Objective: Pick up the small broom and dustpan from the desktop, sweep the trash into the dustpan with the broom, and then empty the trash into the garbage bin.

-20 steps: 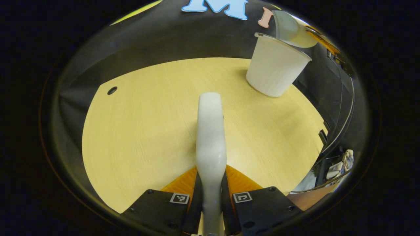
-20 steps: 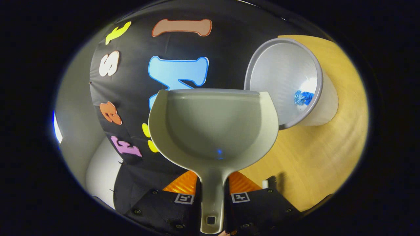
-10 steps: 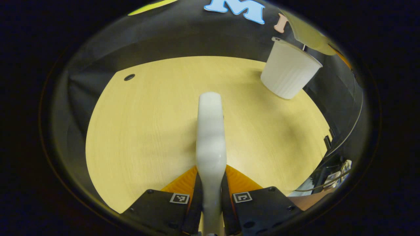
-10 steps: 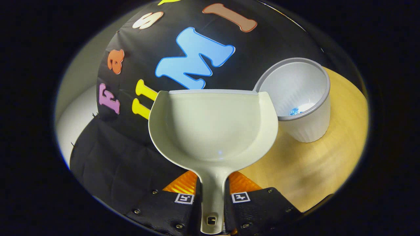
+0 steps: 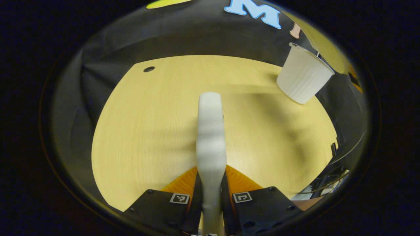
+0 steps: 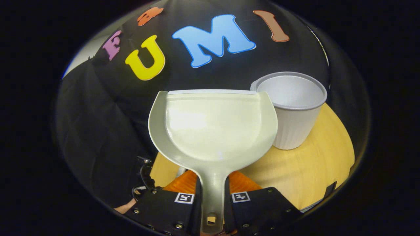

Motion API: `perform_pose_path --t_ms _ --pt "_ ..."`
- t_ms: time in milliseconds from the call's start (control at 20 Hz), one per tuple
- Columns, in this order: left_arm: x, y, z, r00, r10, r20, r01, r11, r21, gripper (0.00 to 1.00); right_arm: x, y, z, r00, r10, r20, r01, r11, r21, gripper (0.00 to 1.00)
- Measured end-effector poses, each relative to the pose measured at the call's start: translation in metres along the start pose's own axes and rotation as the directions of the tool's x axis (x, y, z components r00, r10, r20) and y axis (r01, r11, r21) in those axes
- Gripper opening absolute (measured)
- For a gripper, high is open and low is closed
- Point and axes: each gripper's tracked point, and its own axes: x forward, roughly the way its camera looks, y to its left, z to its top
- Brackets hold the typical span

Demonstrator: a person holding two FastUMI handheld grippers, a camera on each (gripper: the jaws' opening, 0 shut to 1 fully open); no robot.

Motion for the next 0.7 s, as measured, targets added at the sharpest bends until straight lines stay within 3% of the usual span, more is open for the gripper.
perform_pose_path --t_ms 150,250,350,400,550,600,700 --pt "0.001 0.006 -0.004 1.0 0.03 -0.005 -0.03 1.0 -0.005 0.32 0.016 -0.007 -0.029 0.995 -0.095 -0.035 0.091 0.99 -0.104 0.27" --pt "0.003 0.01 -0.004 0.999 0.044 -0.008 -0.044 0.999 0.002 0.36 0.029 -0.01 -0.047 0.989 -0.132 -0.061 0.123 0.984 -0.13 0.27" --pt "0.009 0.005 -0.006 0.999 0.052 -0.014 -0.052 0.999 0.007 0.32 0.041 -0.016 -0.064 0.985 -0.152 -0.085 0.141 0.983 -0.121 0.27" --pt "0.011 0.006 -0.007 0.998 0.053 -0.019 -0.053 0.999 0.002 0.36 0.049 -0.02 -0.073 0.981 -0.167 -0.097 0.156 0.981 -0.114 0.27" --pt "0.014 0.006 -0.005 0.998 0.055 -0.035 -0.055 0.998 -0.019 0.34 0.066 -0.034 -0.104 0.966 -0.209 -0.15 0.195 0.975 -0.102 0.22" --pt "0.015 0.006 -0.003 0.998 0.056 -0.04 -0.057 0.998 -0.022 0.34 0.07 -0.036 -0.115 0.96 -0.221 -0.169 0.207 0.973 -0.099 0.27" --pt "0.015 0.006 0.001 0.997 0.061 -0.047 -0.062 0.998 -0.023 0.36 0.077 -0.043 -0.136 0.95 -0.237 -0.204 0.222 0.971 -0.092 0.27"
